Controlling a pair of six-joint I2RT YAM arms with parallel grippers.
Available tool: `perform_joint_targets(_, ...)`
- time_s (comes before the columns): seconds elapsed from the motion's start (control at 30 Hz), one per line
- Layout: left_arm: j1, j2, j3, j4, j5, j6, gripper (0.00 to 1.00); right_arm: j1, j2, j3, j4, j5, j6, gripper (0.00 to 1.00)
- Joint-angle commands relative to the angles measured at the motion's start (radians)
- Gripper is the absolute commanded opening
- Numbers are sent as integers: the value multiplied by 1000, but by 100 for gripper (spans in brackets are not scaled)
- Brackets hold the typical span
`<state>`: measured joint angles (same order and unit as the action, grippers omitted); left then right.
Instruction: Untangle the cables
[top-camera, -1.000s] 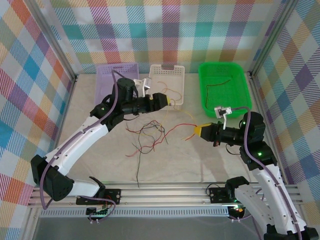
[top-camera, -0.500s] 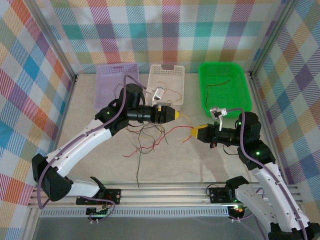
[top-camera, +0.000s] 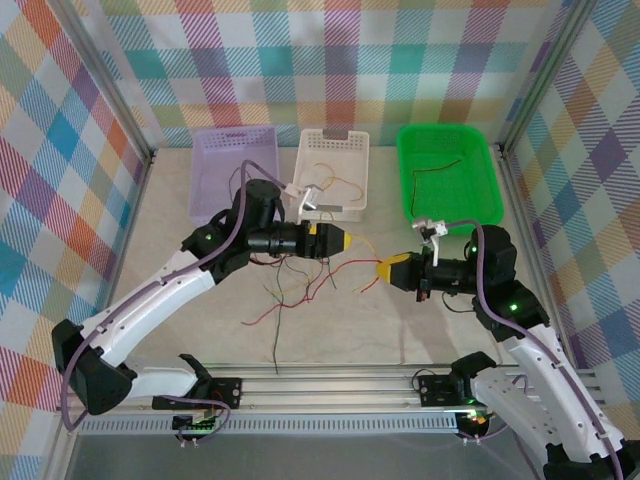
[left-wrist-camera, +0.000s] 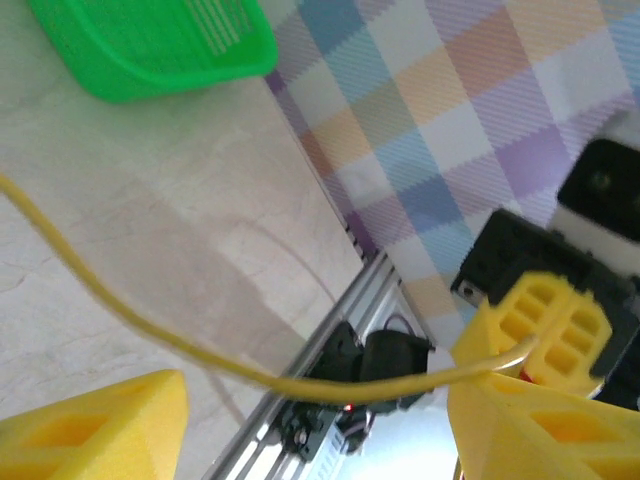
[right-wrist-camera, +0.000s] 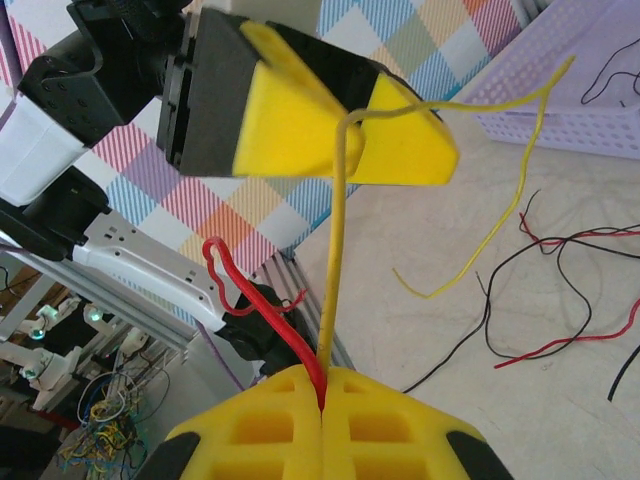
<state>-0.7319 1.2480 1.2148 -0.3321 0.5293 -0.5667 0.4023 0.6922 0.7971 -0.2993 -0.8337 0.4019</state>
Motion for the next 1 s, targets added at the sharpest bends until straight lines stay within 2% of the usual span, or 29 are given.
perform_joint_targets(0.0, -7, -61, -61, 158, -96, -156, 70, 21, -2, -3, 32, -4, -35, 0)
perform_joint_targets(0.13, -21, -80, -109, 254, -115, -257, 70, 37, 3, -14, 58, 7, -25, 0)
perform_joint_targets(0.37, -32, -73, -150, 342, -94, -353, 72, 92, 35, -24, 99, 25, -21, 0)
perform_joint_targets(0.5, -35, -73, -152, 346, -82, -376, 69, 121, 47, -28, 112, 38, -27, 0)
perform_joint_targets(0.6, -35, -84, -145, 335, -77, -364, 58, 132, 54, -22, 96, 48, -42, 0)
perform_joint_targets(0.73, -35, -93, -126, 290, -82, -328, 34, 138, 52, -17, 73, 65, -54, 0)
perform_joint_targets(0.93, -35, -83, -108, 222, -109, -287, 1, 140, 53, -19, 15, 159, -75, 0)
perform_joint_targets(0.97, -35, -79, -104, 212, -118, -281, 0, 139, 53, -22, 13, 171, -77, 0)
